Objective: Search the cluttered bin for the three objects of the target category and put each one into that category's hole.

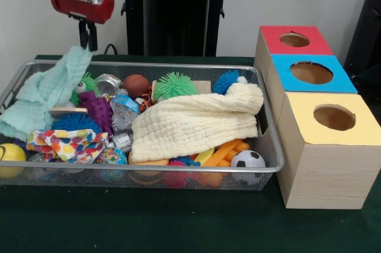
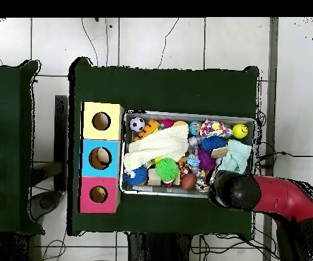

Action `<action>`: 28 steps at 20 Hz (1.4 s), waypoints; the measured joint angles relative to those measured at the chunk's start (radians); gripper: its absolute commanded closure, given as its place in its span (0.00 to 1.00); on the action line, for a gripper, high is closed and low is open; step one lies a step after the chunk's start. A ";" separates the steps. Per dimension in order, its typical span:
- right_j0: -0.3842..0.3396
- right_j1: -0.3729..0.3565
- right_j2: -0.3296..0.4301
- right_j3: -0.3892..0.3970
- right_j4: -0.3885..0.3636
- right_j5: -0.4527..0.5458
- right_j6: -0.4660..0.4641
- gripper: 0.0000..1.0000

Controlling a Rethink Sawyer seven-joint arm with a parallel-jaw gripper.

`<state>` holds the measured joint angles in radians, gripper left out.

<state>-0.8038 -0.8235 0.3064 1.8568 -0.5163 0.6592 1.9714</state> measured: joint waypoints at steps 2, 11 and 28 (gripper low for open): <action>0.004 -0.029 0.005 0.016 0.014 0.008 0.000 1.00; 0.008 -0.149 0.022 0.064 0.066 0.066 0.000 1.00; -0.066 -0.231 0.119 0.066 0.101 0.139 0.000 1.00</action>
<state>-0.8696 -1.0541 0.4251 1.9226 -0.4156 0.7983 1.9714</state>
